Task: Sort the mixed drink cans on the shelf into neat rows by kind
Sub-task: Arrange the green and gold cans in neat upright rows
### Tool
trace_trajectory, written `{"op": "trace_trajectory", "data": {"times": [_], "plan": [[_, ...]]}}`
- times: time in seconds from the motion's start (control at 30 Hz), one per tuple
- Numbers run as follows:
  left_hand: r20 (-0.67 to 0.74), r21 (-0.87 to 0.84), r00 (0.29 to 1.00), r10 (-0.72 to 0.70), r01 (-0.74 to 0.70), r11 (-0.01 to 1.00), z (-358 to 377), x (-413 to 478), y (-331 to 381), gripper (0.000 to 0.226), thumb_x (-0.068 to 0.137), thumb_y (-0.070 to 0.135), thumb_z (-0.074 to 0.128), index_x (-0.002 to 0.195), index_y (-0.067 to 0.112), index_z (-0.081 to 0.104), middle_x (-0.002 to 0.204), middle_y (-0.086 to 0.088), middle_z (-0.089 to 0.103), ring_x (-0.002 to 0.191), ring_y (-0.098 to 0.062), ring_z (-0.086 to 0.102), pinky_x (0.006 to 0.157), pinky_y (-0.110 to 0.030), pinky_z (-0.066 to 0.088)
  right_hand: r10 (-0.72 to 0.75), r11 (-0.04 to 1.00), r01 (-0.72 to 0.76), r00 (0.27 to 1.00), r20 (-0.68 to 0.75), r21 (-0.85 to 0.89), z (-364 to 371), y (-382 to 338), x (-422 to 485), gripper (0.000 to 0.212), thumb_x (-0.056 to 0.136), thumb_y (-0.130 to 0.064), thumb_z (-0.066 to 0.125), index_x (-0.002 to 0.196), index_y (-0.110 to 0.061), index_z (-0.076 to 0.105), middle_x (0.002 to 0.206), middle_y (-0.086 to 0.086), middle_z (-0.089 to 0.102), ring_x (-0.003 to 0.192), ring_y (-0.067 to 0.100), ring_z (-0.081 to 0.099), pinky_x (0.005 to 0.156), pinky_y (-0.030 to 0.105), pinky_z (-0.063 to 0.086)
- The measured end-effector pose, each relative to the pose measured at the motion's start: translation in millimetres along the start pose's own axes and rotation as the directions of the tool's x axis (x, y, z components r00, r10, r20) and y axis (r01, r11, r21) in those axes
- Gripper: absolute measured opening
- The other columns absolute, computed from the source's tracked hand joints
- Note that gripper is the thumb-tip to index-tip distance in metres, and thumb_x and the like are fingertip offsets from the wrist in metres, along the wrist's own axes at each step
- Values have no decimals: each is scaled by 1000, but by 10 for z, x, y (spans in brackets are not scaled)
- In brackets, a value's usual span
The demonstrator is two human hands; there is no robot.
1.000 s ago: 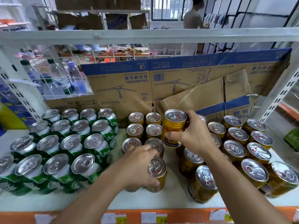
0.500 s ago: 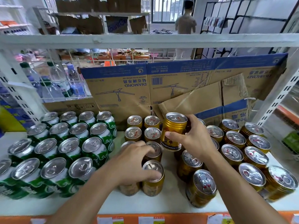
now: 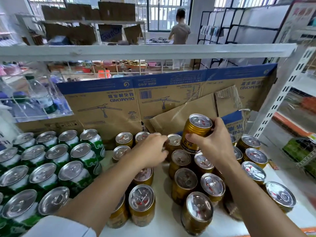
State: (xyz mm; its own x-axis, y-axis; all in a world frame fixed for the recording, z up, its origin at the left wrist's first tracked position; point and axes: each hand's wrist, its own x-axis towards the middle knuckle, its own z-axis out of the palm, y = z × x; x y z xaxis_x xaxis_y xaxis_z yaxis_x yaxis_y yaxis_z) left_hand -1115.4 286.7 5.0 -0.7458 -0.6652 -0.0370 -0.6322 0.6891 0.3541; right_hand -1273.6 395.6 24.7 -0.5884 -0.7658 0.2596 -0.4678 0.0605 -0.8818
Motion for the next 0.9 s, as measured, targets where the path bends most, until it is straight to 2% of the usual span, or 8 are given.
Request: {"op": "trace_trajectory", "data": {"times": [0.2,0.3,0.37,0.47,0.53,0.67,0.73,0.9], "plan": [[103,-85,994,-40,49,995,236,576,33,75,87,8,61,152,25,28,149,-4,34,136,-25,37,108,-32,35,-13,1000,13,1000,0,21,-161,151,72,62,70,-34,83,116,-32,41,99,-21,55,90,-6,55,68,13,43],[197,-65,980,-22,36,997,295,749,1,80,87,21,67,153,28,22,153,-7,31,137,-25,36,109,-30,33,0,999,-2,1000,28,42,-189,222,133,56,75,-41,78,118,-34,43,102,-21,56,94,-4,57,71,14,46],[208,-68,978,-24,39,997,302,803,-27,76,87,26,69,151,28,29,148,-7,39,132,-24,42,103,-26,35,9,999,-11,998,56,49,-187,261,184,56,78,-44,75,123,-29,46,104,-19,57,95,-3,58,75,17,49],[110,-88,994,-12,22,996,228,785,-43,70,81,28,74,144,24,43,141,-1,51,126,-18,49,101,-26,40,25,997,-32,994,105,64,-148,282,266,59,77,-44,75,127,-26,47,107,-16,59,98,1,59,82,24,52],[32,-124,999,-14,18,992,86,705,-51,67,80,26,76,140,23,47,139,1,53,124,-16,50,100,-26,39,23,996,-32,993,120,79,-109,262,324,54,75,-38,79,118,-28,48,103,-16,60,96,1,60,81,25,52],[-134,-358,986,-100,46,933,-390,404,-99,62,80,27,77,135,30,50,129,5,57,104,-12,57,96,-36,45,16,996,-30,987,160,89,18,225,473,53,70,-27,83,109,-29,48,98,-14,61,93,4,60,83,30,52],[-242,-404,958,-151,42,914,-607,227,-147,61,80,29,77,135,33,50,131,6,54,114,-14,54,99,-39,44,-7,1000,1,976,216,27,124,187,557,58,66,-26,84,113,-26,50,99,-14,61,94,6,60,82,30,52],[-431,-511,870,-241,-15,859,-849,-128,-224,57,76,29,80,128,33,56,122,12,58,111,-7,54,83,-17,40,-25,988,82,917,397,-129,414,88,742,50,62,-21,86,104,-20,58,89,-10,63,77,3,60,49,11,43]]}}
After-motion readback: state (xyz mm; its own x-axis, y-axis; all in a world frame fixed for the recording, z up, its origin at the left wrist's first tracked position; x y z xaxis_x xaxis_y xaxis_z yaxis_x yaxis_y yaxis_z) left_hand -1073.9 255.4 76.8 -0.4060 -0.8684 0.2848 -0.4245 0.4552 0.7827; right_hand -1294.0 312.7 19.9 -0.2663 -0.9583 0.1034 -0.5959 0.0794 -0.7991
